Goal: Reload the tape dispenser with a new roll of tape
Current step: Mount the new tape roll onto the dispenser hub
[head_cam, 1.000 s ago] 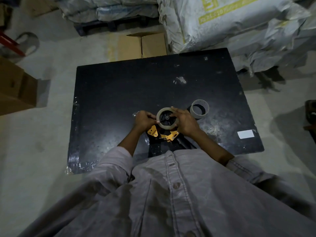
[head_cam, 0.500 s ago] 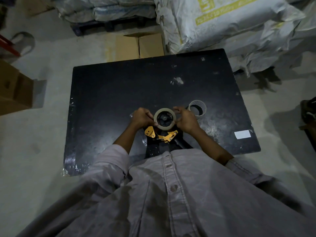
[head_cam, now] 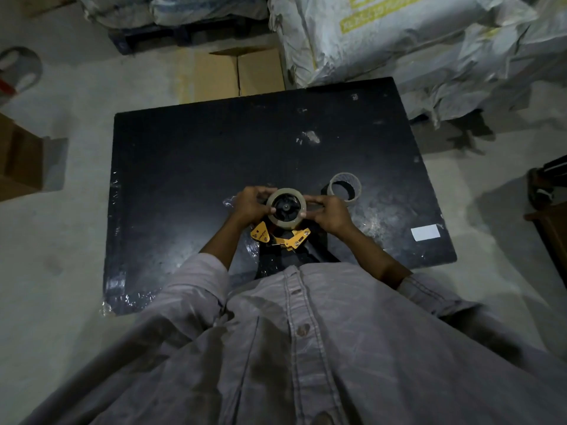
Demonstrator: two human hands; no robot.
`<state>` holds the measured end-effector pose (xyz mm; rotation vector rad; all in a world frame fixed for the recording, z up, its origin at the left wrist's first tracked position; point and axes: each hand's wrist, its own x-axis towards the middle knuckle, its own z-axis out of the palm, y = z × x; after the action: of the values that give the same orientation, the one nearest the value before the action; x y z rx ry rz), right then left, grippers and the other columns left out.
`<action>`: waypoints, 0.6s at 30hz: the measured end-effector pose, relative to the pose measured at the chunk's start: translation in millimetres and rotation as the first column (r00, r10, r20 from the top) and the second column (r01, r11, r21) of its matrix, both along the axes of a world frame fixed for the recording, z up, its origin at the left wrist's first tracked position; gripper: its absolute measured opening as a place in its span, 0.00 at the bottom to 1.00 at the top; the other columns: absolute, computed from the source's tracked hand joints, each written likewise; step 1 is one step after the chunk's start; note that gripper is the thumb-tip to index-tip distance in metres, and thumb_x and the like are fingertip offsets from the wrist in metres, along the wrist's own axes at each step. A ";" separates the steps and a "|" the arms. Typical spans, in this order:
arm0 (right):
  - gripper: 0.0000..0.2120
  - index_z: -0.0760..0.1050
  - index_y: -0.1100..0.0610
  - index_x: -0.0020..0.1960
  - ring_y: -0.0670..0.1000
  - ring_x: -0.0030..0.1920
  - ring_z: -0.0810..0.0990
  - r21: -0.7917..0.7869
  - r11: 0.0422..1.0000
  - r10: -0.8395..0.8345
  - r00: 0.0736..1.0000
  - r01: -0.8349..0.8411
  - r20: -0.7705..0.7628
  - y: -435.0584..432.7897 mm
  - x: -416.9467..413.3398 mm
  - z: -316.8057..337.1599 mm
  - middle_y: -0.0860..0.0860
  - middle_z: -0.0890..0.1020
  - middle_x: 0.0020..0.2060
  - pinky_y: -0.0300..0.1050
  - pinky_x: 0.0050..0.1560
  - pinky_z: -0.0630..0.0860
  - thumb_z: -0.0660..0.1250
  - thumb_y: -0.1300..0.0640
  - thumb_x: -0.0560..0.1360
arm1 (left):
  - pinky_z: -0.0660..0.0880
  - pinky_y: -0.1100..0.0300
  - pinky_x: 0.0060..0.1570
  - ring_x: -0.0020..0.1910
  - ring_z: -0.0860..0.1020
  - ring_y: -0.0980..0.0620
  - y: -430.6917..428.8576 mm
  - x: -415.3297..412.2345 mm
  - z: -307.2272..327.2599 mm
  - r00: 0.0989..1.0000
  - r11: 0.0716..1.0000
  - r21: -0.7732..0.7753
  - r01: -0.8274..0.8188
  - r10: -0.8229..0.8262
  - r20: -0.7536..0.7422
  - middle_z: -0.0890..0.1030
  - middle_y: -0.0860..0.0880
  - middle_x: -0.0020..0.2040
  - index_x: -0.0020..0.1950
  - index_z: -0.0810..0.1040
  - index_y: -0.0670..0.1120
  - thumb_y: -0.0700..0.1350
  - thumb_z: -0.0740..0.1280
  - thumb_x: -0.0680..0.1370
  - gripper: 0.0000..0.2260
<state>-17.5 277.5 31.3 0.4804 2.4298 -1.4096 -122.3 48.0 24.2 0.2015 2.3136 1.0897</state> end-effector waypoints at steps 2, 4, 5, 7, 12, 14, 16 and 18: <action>0.24 0.86 0.60 0.69 0.47 0.55 0.89 0.016 0.999 -0.047 0.999 0.047 0.007 2.9 5.7 -4.4 0.55 0.90 0.60 0.33 0.55 0.84 0.84 0.58 0.75 | 0.83 0.49 0.68 0.62 0.86 0.52 -1.0 -0.2 -6.4 1.000 1.000 -0.003 -0.004 0.004 -0.026 0.89 0.47 0.64 0.71 0.86 0.47 0.32 0.83 0.73 0.28; 0.26 0.86 0.59 0.68 0.47 0.51 0.89 -0.015 0.997 -0.076 0.997 0.076 0.016 4.0 8.1 -5.8 0.55 0.91 0.58 0.51 0.61 0.87 0.86 0.57 0.73 | 0.83 0.45 0.68 0.62 0.86 0.52 -3.3 -0.2 -13.8 0.999 1.000 -0.018 -0.002 0.002 -0.036 0.89 0.50 0.64 0.71 0.86 0.50 0.34 0.84 0.72 0.28; 0.30 0.83 0.56 0.72 0.47 0.53 0.89 -0.034 0.997 -0.070 0.998 0.070 0.008 4.5 6.3 -4.2 0.53 0.89 0.62 0.54 0.63 0.87 0.86 0.56 0.72 | 0.83 0.45 0.68 0.63 0.86 0.52 -4.2 -1.3 -17.6 0.999 1.000 -0.026 -0.001 0.000 -0.036 0.89 0.51 0.64 0.71 0.86 0.51 0.35 0.84 0.72 0.28; 0.38 0.74 0.49 0.81 0.50 0.63 0.85 -0.083 0.996 -0.017 1.000 0.016 -0.008 4.8 -1.9 2.8 0.50 0.82 0.74 0.52 0.65 0.84 0.85 0.53 0.74 | 0.83 0.44 0.68 0.65 0.86 0.51 -3.1 -2.3 -16.8 0.999 1.000 -0.027 0.015 -0.015 -0.031 0.89 0.51 0.65 0.71 0.85 0.52 0.35 0.83 0.73 0.28; 0.33 0.73 0.51 0.83 0.44 0.72 0.77 -0.049 0.981 0.185 0.980 -0.189 -0.076 -4.0 -22.2 9.4 0.51 0.79 0.77 0.27 0.61 0.73 0.78 0.59 0.81 | 0.82 0.47 0.69 0.67 0.85 0.49 5.7 -2.3 -3.4 0.995 0.995 -0.068 0.067 -0.072 -0.074 0.88 0.48 0.66 0.72 0.85 0.49 0.34 0.82 0.74 0.27; 0.30 0.76 0.52 0.81 0.44 0.69 0.80 0.001 0.988 0.153 0.983 -0.154 -0.105 -5.0 -19.6 1.3 0.51 0.82 0.74 0.26 0.63 0.74 0.78 0.61 0.81 | 0.83 0.47 0.67 0.63 0.87 0.50 6.9 -4.0 -7.6 0.992 0.992 -0.103 0.067 -0.078 -0.099 0.90 0.49 0.62 0.68 0.87 0.49 0.37 0.82 0.75 0.22; 0.26 0.81 0.53 0.76 0.44 0.59 0.86 -0.010 0.999 0.046 0.994 -0.047 -0.098 -2.0 -11.6 -4.8 0.48 0.87 0.64 0.37 0.64 0.82 0.80 0.61 0.79 | 0.85 0.46 0.63 0.57 0.88 0.52 5.4 -5.8 -15.8 0.993 0.990 -0.137 0.017 -0.033 -0.117 0.91 0.51 0.57 0.63 0.89 0.52 0.42 0.83 0.76 0.16; 0.23 0.85 0.56 0.71 0.41 0.48 0.87 -0.018 0.999 -0.037 0.997 0.036 -0.074 4.6 -6.4 -11.8 0.45 0.89 0.52 0.47 0.64 0.85 0.82 0.60 0.77 | 0.86 0.44 0.61 0.56 0.88 0.52 5.8 -5.7 -18.7 0.992 0.987 -0.160 -0.031 0.011 -0.127 0.91 0.53 0.55 0.60 0.90 0.53 0.46 0.82 0.77 0.12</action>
<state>-23.9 282.0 19.4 0.4792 2.4777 -1.4864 -128.0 53.8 5.5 0.1881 2.5085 0.9172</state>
